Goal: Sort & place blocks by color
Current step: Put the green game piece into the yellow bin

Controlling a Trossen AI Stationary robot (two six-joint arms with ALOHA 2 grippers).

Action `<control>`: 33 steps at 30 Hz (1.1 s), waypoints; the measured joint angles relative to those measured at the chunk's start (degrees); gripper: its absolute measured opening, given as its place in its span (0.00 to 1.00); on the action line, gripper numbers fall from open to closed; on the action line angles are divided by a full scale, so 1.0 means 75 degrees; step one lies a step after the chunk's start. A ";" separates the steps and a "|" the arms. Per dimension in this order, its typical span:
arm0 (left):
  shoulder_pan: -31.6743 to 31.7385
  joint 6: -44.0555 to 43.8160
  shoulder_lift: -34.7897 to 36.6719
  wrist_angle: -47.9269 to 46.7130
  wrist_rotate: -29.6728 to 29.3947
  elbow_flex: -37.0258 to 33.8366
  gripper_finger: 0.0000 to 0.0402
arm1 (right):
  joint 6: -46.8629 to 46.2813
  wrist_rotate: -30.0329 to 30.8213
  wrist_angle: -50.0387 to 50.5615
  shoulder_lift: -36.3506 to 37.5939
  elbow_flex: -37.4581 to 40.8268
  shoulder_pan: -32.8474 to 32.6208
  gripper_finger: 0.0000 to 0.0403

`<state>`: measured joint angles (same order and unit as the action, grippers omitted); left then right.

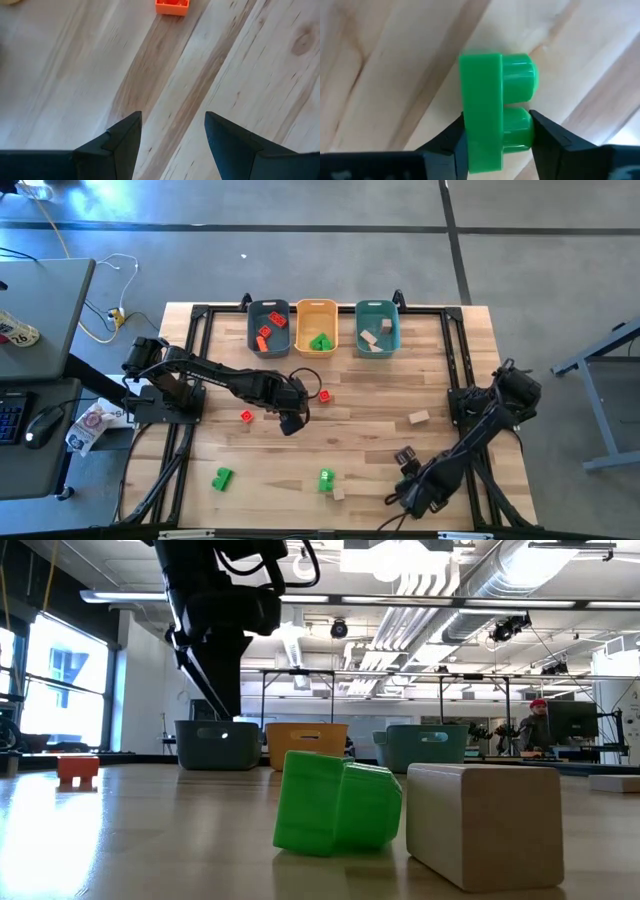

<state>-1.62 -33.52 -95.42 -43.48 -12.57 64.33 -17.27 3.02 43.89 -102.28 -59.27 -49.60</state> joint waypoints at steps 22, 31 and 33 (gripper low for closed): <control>-0.0326 0.1758 0.0001 0.0192 -0.1677 -0.0002 0.50 | -0.0564 0.3298 -0.0042 0.1206 0.0017 0.2050 0.34; -0.0606 0.1526 0.0251 -0.0457 -0.1665 -0.0016 0.50 | 0.0031 0.4151 -0.0111 0.1973 0.0017 0.3565 0.34; -0.0670 0.1411 0.0424 -0.0477 -0.1668 -0.0004 0.50 | 0.0263 0.4174 -0.0280 0.2156 0.0017 0.3909 0.34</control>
<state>-6.65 -22.94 -92.24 -47.06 -25.08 64.30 -15.30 34.33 41.79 -86.11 -59.13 -20.29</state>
